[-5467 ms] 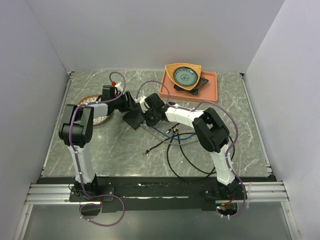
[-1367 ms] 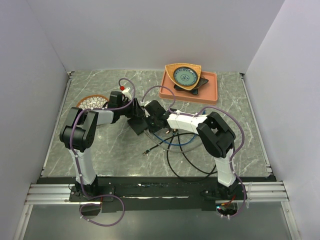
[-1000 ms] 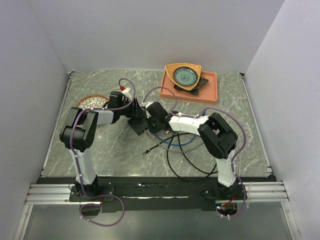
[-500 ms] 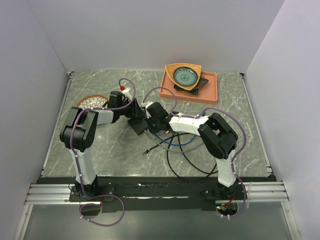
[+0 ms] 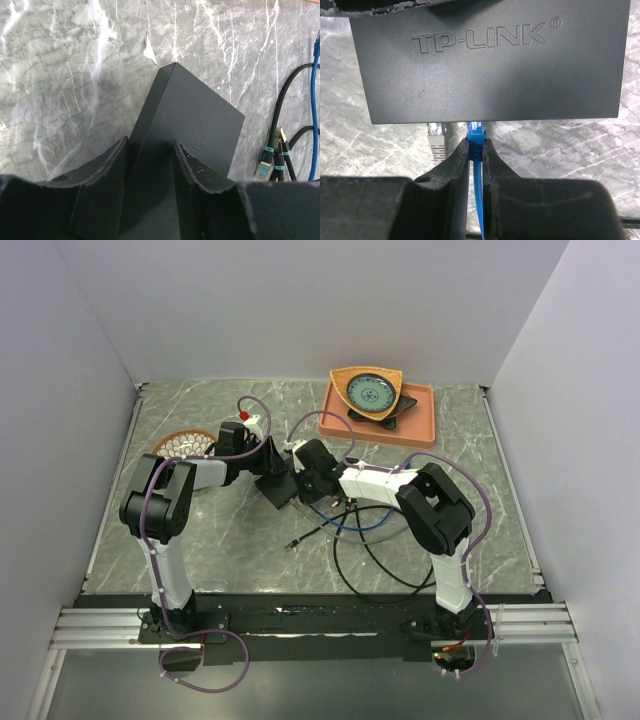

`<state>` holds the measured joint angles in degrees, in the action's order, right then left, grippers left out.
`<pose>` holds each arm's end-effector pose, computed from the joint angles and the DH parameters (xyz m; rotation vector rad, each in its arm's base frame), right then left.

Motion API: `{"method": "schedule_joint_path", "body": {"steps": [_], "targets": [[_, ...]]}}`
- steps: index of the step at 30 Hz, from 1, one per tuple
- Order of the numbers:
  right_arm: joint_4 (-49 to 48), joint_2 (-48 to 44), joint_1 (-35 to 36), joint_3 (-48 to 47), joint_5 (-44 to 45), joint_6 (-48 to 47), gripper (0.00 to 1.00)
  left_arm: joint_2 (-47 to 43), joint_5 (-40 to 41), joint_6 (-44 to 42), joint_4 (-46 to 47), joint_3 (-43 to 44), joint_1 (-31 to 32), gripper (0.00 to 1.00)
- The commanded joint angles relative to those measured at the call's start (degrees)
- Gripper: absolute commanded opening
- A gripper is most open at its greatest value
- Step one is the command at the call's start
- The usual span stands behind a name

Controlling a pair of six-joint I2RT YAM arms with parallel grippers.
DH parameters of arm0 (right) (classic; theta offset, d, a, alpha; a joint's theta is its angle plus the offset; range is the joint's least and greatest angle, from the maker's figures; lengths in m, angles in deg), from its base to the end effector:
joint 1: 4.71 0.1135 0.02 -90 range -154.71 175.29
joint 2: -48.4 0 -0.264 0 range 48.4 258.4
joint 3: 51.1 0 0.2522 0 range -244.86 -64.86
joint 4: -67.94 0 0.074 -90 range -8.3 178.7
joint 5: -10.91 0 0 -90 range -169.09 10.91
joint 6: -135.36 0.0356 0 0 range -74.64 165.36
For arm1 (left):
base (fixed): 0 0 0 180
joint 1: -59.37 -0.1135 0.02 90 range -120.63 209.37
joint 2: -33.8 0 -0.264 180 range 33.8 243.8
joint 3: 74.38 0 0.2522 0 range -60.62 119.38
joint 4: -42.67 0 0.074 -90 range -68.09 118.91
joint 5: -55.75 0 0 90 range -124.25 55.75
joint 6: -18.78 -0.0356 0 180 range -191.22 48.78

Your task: Insert the plug into the switch port

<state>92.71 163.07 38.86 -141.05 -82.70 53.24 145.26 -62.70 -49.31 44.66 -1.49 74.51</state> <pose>0.3103 0.2983 0.1647 -0.7907 2.3618 0.4696 0.3801 -0.1204 0.1392 0.1537 2.2631 -0.9006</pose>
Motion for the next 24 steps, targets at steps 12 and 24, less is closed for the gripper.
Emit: {"method": "schedule_joint_path", "body": {"steps": [12,24], "targets": [[-17.3,-0.6,-0.9,-3.2,-3.0,2.1,0.00,-0.5,-10.8,5.4,-13.9,0.0,3.1,0.56],[-12.9,-3.2,-0.9,0.2,-3.2,4.6,0.36,-9.1,6.4,7.1,-19.8,0.8,0.8,0.73]]}}
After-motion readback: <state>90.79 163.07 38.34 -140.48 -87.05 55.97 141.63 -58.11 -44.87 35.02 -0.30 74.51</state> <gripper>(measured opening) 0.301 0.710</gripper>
